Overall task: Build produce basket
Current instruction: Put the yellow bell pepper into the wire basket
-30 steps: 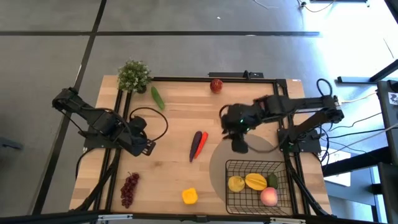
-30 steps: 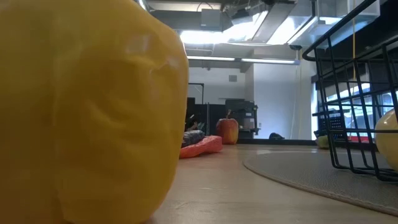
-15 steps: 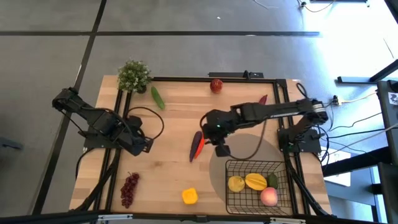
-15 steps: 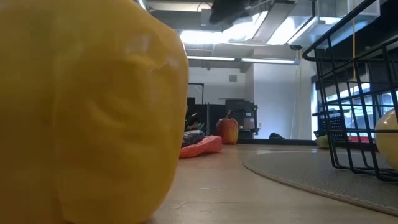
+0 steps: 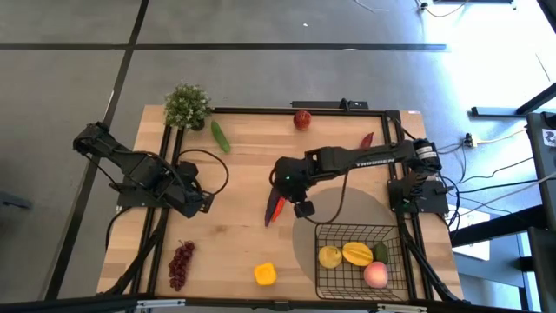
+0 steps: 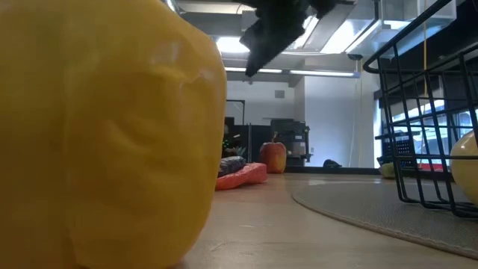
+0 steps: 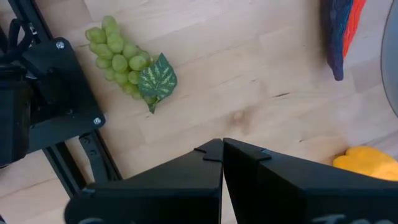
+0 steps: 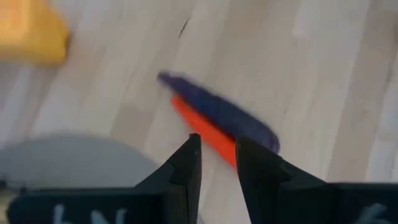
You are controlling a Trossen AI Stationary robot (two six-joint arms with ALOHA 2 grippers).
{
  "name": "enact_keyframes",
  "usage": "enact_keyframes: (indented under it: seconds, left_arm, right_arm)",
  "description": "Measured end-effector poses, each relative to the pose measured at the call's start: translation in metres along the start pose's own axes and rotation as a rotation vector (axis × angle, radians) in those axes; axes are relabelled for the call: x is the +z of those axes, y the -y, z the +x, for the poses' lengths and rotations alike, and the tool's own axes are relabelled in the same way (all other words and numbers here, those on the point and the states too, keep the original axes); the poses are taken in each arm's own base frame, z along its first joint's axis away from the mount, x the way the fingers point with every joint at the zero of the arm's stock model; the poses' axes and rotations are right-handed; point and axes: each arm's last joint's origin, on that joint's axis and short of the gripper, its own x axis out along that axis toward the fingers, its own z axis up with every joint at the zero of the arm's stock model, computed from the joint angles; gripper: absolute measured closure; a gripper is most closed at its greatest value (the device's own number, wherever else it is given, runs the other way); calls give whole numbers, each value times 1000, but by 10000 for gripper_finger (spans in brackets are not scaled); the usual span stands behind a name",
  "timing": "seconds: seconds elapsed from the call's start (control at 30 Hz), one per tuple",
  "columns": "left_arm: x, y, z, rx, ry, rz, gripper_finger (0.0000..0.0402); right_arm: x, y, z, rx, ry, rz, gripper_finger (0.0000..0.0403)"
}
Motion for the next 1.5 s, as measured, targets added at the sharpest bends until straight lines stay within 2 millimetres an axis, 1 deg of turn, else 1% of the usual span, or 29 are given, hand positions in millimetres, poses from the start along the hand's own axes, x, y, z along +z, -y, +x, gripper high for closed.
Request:
enact_keyframes:
  seconds: [0.1, 0.33, 0.43, 0.57, 0.7, 0.77, 0.87, 1.07, 1.33, 1.43, 1.5]
  left_arm:
    - [0, 0, 0, 0, 6, 8, 401]
    - [0, 0, 0, 1, 7, 17, 401]
    - [0, 0, 0, 1, 7, 9, 401]
    - [0, 0, 0, 1, 7, 4, 401]
    - [0, 0, 0, 1, 7, 6, 401]
    - [0, 0, 0, 1, 7, 9, 401]
    - [0, 0, 0, 1, 7, 9, 401]
    - [-3, -1, -1, -2, 1, 26, 401]
    - [-6, -2, -1, -6, 5, 19, 401]
    - [-4, -1, -1, -17, 61, 74, 401]
    - [-3, -1, -2, -25, 116, 125, 401]
  right_arm:
    - [-2, 0, 0, -16, -27, -39, 313]
    - [-2, 0, 0, -24, -30, -20, 306]
    - [-3, 1, 0, -24, -32, -37, 307]
    - [-3, 1, 0, -22, -38, -88, 333]
    - [-1, 1, 0, -26, -22, -88, 362]
    - [-1, 1, 0, -27, -21, -111, 367]
    - [-2, 2, 5, -23, -34, -140, 364]
    - [-1, 3, 14, -21, -40, -139, 324]
    - [5, 3, 16, -36, 14, -147, 241]
    - [7, -2, 16, -34, 23, -149, 211]
    - [9, -7, 17, -27, 32, -120, 196]
